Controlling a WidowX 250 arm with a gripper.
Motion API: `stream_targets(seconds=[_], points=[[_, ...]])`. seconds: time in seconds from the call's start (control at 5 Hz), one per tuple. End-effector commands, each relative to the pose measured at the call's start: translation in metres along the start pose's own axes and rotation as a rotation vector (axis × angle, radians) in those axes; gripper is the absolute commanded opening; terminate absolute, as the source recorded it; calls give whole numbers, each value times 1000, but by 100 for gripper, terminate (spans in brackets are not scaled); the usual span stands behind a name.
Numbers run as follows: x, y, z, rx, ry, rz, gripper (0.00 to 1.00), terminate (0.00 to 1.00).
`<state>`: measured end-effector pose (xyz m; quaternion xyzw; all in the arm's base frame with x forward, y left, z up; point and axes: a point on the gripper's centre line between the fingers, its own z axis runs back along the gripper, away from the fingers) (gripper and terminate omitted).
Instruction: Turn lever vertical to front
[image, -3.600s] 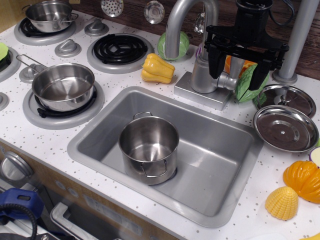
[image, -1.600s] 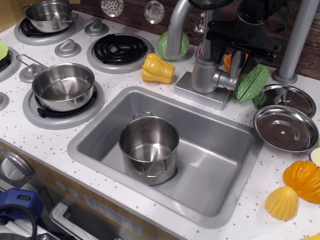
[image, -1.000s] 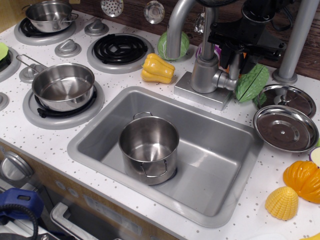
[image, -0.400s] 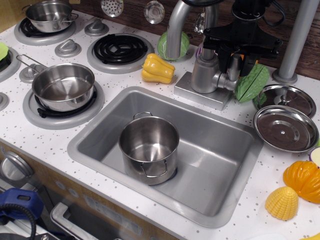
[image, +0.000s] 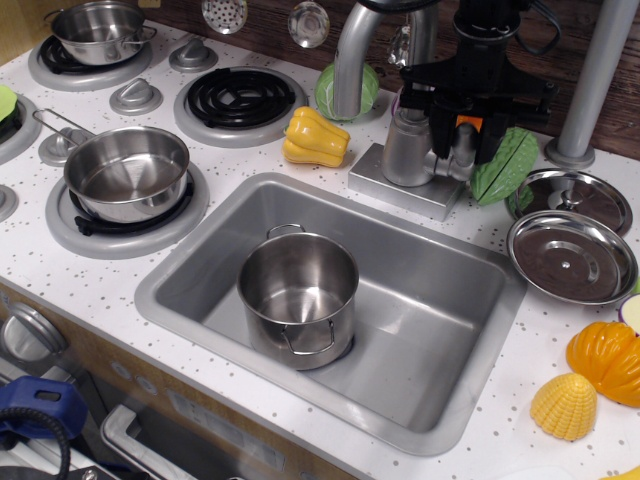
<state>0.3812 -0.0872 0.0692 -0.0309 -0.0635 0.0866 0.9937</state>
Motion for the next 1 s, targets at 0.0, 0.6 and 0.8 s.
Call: stream_targets(seconds=[0.0, 0.6, 0.8], points=[[-24, -38, 8, -26, 33, -58, 0, 0], [-28, -43, -26, -71, 30, -63, 0, 0], [-29, -47, -33, -70, 30, -57, 0, 100]])
